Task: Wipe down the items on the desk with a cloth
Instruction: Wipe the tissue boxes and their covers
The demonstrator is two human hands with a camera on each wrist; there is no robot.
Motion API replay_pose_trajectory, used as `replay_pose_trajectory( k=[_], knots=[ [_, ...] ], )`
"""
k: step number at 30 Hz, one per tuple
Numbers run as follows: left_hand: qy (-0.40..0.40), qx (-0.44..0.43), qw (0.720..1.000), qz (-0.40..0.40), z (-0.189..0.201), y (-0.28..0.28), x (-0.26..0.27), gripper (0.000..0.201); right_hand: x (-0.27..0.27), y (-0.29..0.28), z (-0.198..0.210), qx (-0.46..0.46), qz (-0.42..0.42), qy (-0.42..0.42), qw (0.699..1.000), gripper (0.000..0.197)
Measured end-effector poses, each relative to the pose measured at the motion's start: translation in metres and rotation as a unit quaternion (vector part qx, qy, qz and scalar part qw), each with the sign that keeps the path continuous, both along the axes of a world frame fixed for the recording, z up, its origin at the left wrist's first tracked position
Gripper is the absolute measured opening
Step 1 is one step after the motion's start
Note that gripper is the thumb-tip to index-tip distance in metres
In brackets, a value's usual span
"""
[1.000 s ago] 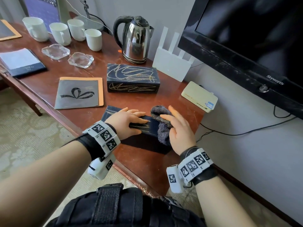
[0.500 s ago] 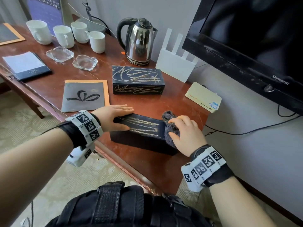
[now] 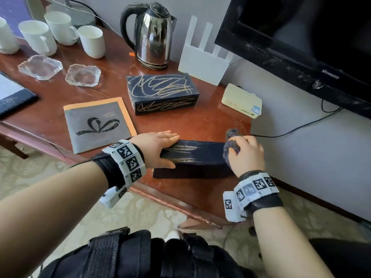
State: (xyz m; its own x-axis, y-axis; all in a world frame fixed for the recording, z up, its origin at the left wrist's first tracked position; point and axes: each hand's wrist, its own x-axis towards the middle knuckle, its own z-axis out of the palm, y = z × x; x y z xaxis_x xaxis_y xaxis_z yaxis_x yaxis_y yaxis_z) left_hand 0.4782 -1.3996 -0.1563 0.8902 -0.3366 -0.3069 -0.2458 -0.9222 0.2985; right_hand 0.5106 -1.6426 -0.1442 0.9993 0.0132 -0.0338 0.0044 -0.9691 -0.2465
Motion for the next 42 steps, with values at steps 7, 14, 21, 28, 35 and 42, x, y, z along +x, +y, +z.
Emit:
replay_pose_trajectory(
  k=[7, 14, 21, 28, 35, 42],
  knots=[
    [-0.014, -0.007, 1.0, -0.009, 0.003, 0.0, 0.0, 0.083, -0.012, 0.082, -0.005, -0.007, 0.088, -0.018, 0.996, 0.031],
    [-0.018, -0.024, 1.0, -0.005, 0.001, 0.003, -0.001, 0.082, 0.007, 0.026, -0.006, -0.004, -0.019, -0.008, 1.0, 0.033],
    [-0.013, -0.024, 1.0, -0.007, 0.001, 0.003, 0.0, 0.082, -0.006, 0.041, -0.008, -0.038, -0.036, -0.036, 0.998, 0.031],
    [-0.019, -0.027, 0.999, -0.011, -0.002, 0.003, -0.002, 0.082, -0.031, 0.043, -0.014, 0.008, 0.046, -0.031, 0.998, 0.031],
    [-0.019, -0.031, 0.999, -0.016, -0.002, 0.005, -0.001, 0.083, 0.0, -0.013, -0.002, -0.021, -0.165, 0.009, 0.986, 0.032],
    [-0.021, -0.043, 0.999, -0.018, -0.004, 0.006, -0.001, 0.083, -0.039, 0.063, -0.013, -0.039, 0.022, -0.048, 0.998, 0.031]
  ],
)
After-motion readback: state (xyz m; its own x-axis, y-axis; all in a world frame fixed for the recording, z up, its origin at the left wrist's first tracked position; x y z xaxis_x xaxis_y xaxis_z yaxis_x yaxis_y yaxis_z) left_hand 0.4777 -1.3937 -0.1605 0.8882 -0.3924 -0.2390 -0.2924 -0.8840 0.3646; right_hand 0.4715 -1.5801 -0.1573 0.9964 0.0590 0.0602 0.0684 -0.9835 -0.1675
